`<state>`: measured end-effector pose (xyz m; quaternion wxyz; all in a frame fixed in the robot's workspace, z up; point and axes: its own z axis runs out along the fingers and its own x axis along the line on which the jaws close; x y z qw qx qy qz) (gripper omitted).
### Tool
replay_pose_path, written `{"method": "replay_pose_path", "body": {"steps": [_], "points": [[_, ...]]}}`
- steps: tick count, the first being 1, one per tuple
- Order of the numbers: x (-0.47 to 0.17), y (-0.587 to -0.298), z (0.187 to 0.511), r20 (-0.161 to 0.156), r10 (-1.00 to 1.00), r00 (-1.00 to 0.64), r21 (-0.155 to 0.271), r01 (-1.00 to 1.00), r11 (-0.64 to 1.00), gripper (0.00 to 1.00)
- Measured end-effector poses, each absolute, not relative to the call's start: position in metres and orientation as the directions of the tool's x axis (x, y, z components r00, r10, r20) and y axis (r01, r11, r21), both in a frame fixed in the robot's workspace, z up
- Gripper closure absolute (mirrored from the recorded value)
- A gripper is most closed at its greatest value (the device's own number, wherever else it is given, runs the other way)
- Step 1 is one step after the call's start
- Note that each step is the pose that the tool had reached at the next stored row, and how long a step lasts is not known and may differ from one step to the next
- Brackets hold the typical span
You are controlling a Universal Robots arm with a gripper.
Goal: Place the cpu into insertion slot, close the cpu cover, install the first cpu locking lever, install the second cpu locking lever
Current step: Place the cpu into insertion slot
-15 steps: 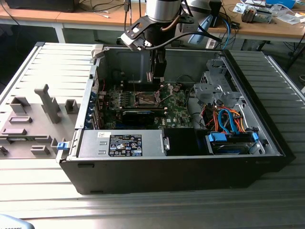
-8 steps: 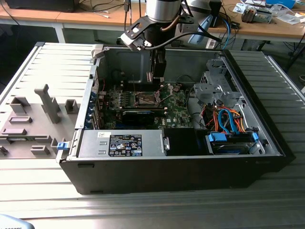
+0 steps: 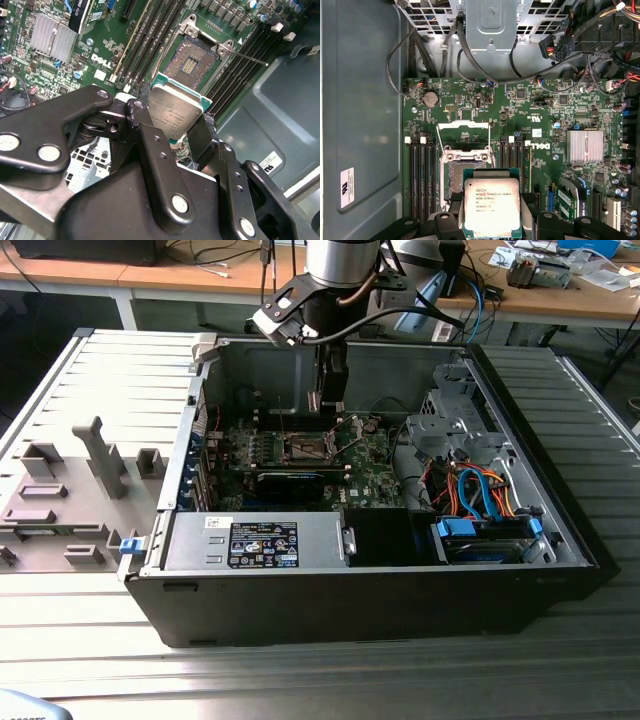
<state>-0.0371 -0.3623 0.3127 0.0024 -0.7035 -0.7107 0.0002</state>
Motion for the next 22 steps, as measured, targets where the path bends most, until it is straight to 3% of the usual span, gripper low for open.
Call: {"method": "replay_pose_path", "body": {"steps": [22], "points": [[-0.0371, -0.3623, 0.3119, 0.003, 1.000, 0.014, -0.004, 1.000, -0.014, 0.46]]}}
